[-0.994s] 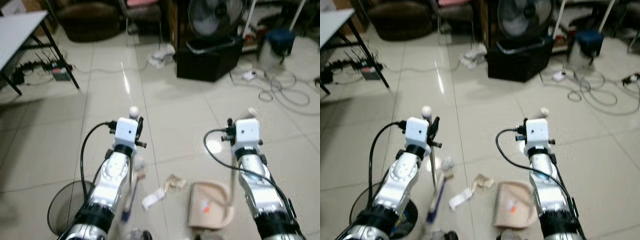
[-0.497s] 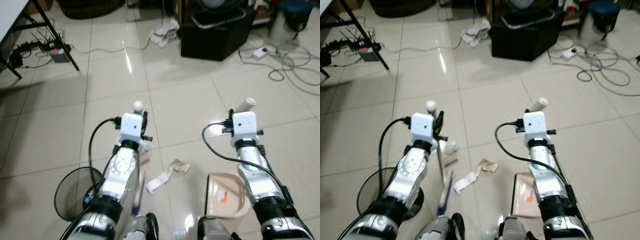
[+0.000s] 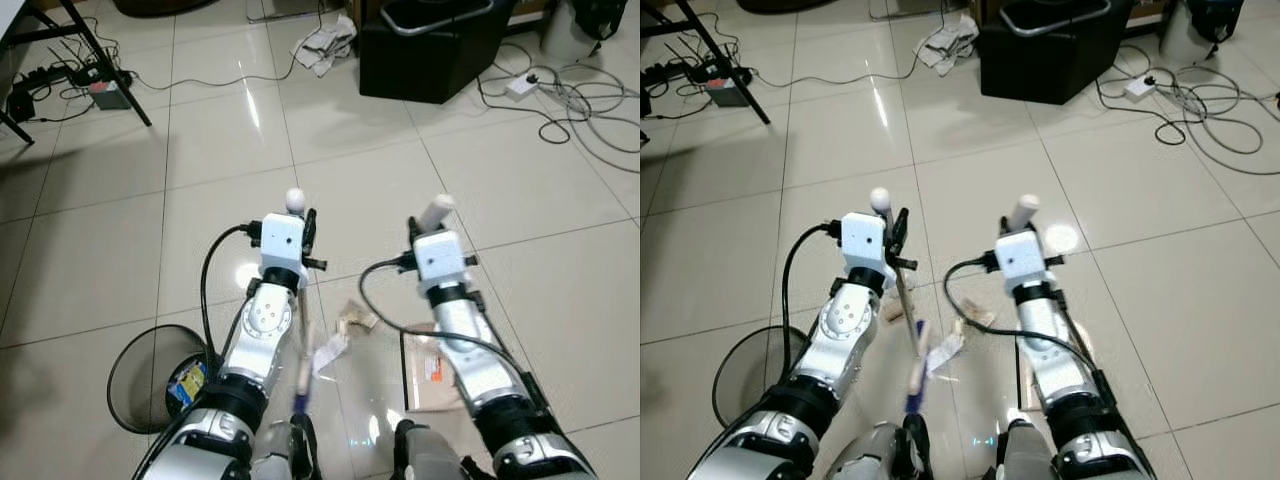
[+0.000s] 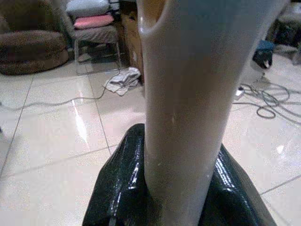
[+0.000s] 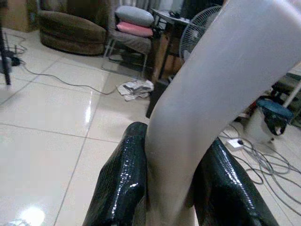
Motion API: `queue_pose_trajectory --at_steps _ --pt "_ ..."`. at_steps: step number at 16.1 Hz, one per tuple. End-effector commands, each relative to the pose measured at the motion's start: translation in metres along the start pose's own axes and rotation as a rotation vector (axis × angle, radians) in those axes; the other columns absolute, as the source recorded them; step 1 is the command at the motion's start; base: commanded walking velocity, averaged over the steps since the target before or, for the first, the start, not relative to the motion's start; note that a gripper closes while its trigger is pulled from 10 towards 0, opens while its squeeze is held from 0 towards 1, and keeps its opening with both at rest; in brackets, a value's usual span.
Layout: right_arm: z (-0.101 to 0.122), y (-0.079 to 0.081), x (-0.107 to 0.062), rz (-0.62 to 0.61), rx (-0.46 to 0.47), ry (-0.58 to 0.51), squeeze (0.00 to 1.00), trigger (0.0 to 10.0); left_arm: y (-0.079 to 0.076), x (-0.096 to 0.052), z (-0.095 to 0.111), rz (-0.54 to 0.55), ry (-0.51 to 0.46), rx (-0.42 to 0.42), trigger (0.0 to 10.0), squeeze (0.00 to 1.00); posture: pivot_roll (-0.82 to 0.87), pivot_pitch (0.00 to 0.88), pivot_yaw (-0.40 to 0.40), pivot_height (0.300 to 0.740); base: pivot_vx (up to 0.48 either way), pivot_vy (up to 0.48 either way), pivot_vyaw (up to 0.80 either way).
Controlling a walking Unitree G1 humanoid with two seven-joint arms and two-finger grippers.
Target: Sweep floor
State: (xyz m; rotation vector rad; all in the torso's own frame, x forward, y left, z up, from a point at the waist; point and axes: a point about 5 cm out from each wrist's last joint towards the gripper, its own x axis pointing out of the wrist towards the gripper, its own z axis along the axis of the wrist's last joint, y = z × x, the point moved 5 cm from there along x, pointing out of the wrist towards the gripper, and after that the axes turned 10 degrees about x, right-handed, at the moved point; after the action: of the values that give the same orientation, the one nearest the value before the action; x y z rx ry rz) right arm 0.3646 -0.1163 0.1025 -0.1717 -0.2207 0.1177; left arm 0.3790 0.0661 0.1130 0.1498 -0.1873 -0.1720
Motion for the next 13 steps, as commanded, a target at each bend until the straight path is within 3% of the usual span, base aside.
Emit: queue_pose_trajectory --at_steps 1,5,10,13 --pt "-0.015 0.022 -0.009 0.028 0.066 0.062 0.00 10.0 -0.001 -0.002 -0.004 0.010 0.018 -0.054 10.0 0.00 0.00 0.296 0.156 0.740 0.000 0.000 0.00" --pt "-0.017 0.031 -0.009 0.034 0.086 0.066 0.00 10.0 -0.011 0.007 0.013 0.039 0.002 -0.218 10.0 0.00 0.02 0.290 0.160 0.740 0.000 0.000 0.00" --pt "-0.016 0.029 -0.006 0.008 0.109 0.060 0.00 10.0 -0.038 0.012 0.035 -0.061 -0.032 -0.364 10.0 0.00 0.02 0.278 0.160 0.740 0.000 0.000 0.00" --pt "-0.014 0.025 -0.004 -0.009 0.147 0.051 0.00 10.0 -0.055 0.007 0.035 -0.166 -0.011 -0.431 10.0 0.00 0.02 0.268 0.156 0.740 0.000 0.000 0.00"
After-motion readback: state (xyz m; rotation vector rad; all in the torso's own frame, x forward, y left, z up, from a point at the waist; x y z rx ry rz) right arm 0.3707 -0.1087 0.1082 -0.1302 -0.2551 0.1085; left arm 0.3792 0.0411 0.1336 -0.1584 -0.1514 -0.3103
